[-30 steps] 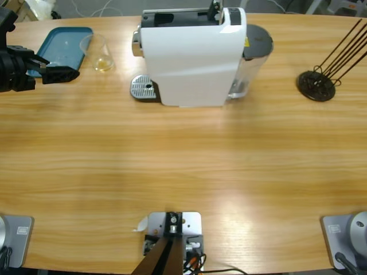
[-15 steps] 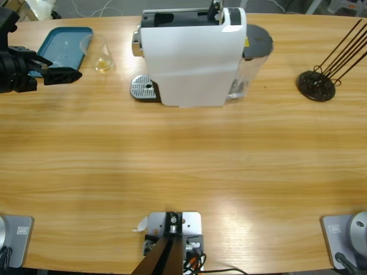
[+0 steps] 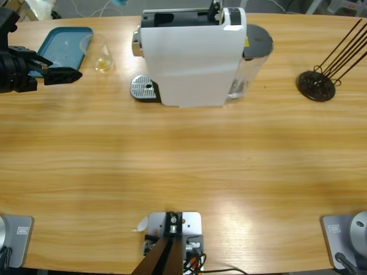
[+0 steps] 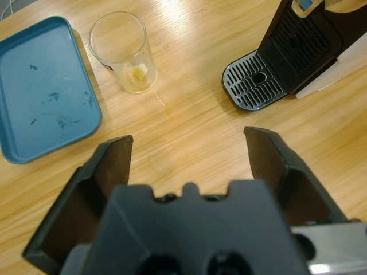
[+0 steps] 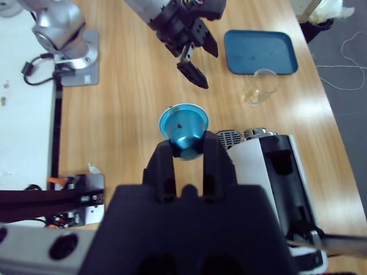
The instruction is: Pour coffee
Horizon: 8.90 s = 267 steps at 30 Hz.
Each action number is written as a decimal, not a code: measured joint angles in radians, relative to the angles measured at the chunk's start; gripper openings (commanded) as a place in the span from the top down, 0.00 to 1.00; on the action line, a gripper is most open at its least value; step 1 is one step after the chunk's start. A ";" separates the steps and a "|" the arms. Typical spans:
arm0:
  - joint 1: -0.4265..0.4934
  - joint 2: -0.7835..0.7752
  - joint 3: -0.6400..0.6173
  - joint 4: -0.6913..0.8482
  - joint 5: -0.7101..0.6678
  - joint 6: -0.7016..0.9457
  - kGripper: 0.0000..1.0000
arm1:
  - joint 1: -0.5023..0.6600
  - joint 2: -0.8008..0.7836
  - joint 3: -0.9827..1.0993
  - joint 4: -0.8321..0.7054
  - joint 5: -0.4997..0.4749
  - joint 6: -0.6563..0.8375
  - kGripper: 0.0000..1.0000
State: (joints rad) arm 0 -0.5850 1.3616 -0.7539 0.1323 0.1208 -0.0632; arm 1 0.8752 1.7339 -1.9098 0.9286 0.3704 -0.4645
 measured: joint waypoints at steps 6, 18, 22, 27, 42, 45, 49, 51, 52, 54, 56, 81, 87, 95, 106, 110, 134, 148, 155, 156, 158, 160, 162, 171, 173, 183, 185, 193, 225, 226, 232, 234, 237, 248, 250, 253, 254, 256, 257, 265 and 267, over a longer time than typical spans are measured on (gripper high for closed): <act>0.000 0.001 0.000 -0.004 0.000 0.000 0.17 | -0.042 0.084 -0.051 0.000 0.000 -0.033 1.00; 0.000 0.015 0.000 -0.004 -0.006 0.000 0.17 | -0.104 0.181 -0.099 0.000 -0.043 -0.050 1.00; 0.000 0.015 0.000 -0.004 -0.006 0.000 0.17 | -0.104 0.207 -0.128 0.000 -0.054 -0.050 1.00; 0.000 0.021 0.000 -0.004 -0.006 0.000 0.17 | -0.104 0.227 -0.137 0.000 -0.081 -0.050 1.00; 0.000 0.027 0.000 -0.007 -0.006 0.000 0.17 | -0.104 0.244 -0.137 0.006 -0.147 -0.050 1.00; 0.000 0.027 0.000 -0.007 -0.006 0.000 0.01 | -0.104 0.244 -0.137 0.006 -0.150 -0.050 1.00; 0.000 0.033 0.000 -0.007 -0.006 0.000 0.00 | -0.104 0.249 -0.137 0.006 -0.157 -0.050 1.00; 0.000 0.038 0.000 -0.007 -0.006 0.000 0.00 | -0.104 0.257 -0.137 0.006 -0.163 -0.050 1.00; 0.000 0.040 0.000 -0.007 -0.006 0.000 0.00 | -0.104 0.261 -0.138 0.006 -0.166 -0.050 1.00; 0.000 0.041 0.000 -0.007 -0.006 0.000 0.00 | -0.104 0.268 -0.138 0.006 -0.178 -0.050 1.00; 0.000 0.041 0.000 -0.007 -0.006 0.000 0.00 | -0.104 0.270 -0.140 0.006 -0.186 -0.050 1.00; 0.000 0.041 0.000 -0.010 -0.006 0.000 0.00 | -0.108 0.274 -0.171 0.010 -0.201 -0.050 1.00; 0.000 0.041 0.002 -0.010 -0.006 0.000 0.00 | -0.108 0.274 -0.157 0.010 -0.201 -0.051 1.00; 0.000 0.041 0.003 -0.014 -0.006 0.000 0.00 | -0.108 0.281 -0.157 0.010 -0.201 -0.051 1.00; 0.000 0.041 0.008 -0.017 -0.006 0.000 0.00 | -0.108 0.291 -0.156 0.018 -0.201 -0.051 0.51; 0.000 0.041 0.008 -0.017 -0.006 0.000 0.00 | -0.108 0.292 -0.156 0.025 -0.202 -0.051 0.32; 0.000 0.041 0.014 -0.017 -0.017 0.000 0.00 | -0.083 0.328 -0.459 0.248 -0.305 -0.057 0.26; 0.000 0.041 0.014 -0.017 -0.019 0.000 0.00 | 0.004 0.456 -0.687 0.356 -0.326 -0.057 0.26; 0.000 0.041 0.014 -0.017 -0.019 0.000 0.00 | 0.005 0.496 -0.716 0.357 -0.330 -0.057 0.26; 0.000 0.041 0.014 -0.017 -0.019 0.000 0.00 | 0.005 0.501 -0.716 0.357 -0.331 -0.057 0.26; 0.000 0.041 0.014 -0.017 -0.019 0.000 0.00 | 0.005 0.510 -0.716 0.358 -0.335 -0.057 0.26; 0.000 0.041 0.014 -0.017 -0.019 0.000 0.00 | 0.005 0.513 -0.716 0.358 -0.337 -0.057 0.26; 0.000 0.041 0.014 -0.017 -0.019 0.000 0.00 | 0.004 0.514 -0.716 0.358 -0.340 -0.057 0.26; 0.000 0.041 0.015 -0.017 -0.024 0.000 0.01 | -0.010 0.515 -0.716 0.358 -0.390 -0.057 0.38; 0.000 0.041 0.015 -0.017 -0.025 0.000 0.01 | -0.010 0.515 -0.716 0.358 -0.401 -0.057 0.38; 0.000 0.041 0.015 -0.018 -0.026 0.000 0.01 | -0.011 0.515 -0.716 0.370 -0.415 -0.056 0.43; 0.000 0.041 0.015 -0.018 -0.026 0.000 0.01 | -0.011 0.515 -0.716 0.377 -0.415 -0.056 0.43; 0.000 0.041 0.015 -0.018 -0.026 0.000 0.01 | -0.011 0.515 -0.716 0.388 -0.428 -0.056 0.43; 0.000 0.041 0.022 -0.018 -0.034 0.000 0.01 | -0.035 0.464 -0.710 0.428 -0.465 -0.056 0.46; 0.000 0.041 0.022 -0.018 -0.034 0.000 0.01 | -0.021 0.448 -0.710 0.431 -0.459 -0.056 0.52; -0.004 0.041 0.024 -0.021 -0.035 0.001 0.01 | 0.081 0.276 -0.704 0.462 -0.394 -0.041 1.00; -0.008 0.041 0.024 -0.022 -0.035 0.001 0.01 | 0.095 0.205 -0.702 0.493 -0.388 -0.035 1.00; -0.015 0.041 0.026 -0.023 -0.035 0.001 0.01 | 0.097 0.071 -0.617 0.517 -0.411 -0.042 1.00; -0.026 0.041 0.034 -0.024 -0.035 0.001 0.02 | 0.109 -0.258 0.209 -0.107 -0.839 0.173 1.00; -0.026 0.041 0.034 -0.024 -0.035 0.001 0.02 | 0.145 -0.250 0.319 -0.271 -1.007 0.187 1.00; -0.026 0.041 0.034 -0.024 -0.035 0.001 0.02 | 0.167 -0.199 0.406 -0.462 -1.197 0.189 1.00; -0.026 0.041 0.034 -0.025 -0.035 0.001 0.02 | 0.173 -0.177 0.428 -0.518 -1.224 0.188 1.00; -0.026 0.041 0.034 -0.026 -0.035 0.001 0.02 | 0.184 -0.139 0.474 -0.617 -1.249 0.185 1.00; -0.026 0.041 0.034 -0.027 -0.035 0.002 0.02 | 0.189 -0.128 0.498 -0.653 -1.253 0.185 1.00; -0.026 0.041 0.034 -0.036 -0.035 0.003 0.02 | 0.194 -0.110 0.544 -0.710 -1.315 0.239 1.00; -0.026 0.041 0.034 -0.037 -0.037 0.003 0.02 | 0.194 -0.110 0.544 -0.705 -1.318 0.241 1.00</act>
State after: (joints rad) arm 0 -0.6114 1.4026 -0.7203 0.0956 0.0843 -0.0598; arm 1 1.0694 1.6238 -1.3663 0.2239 -0.9472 -0.2235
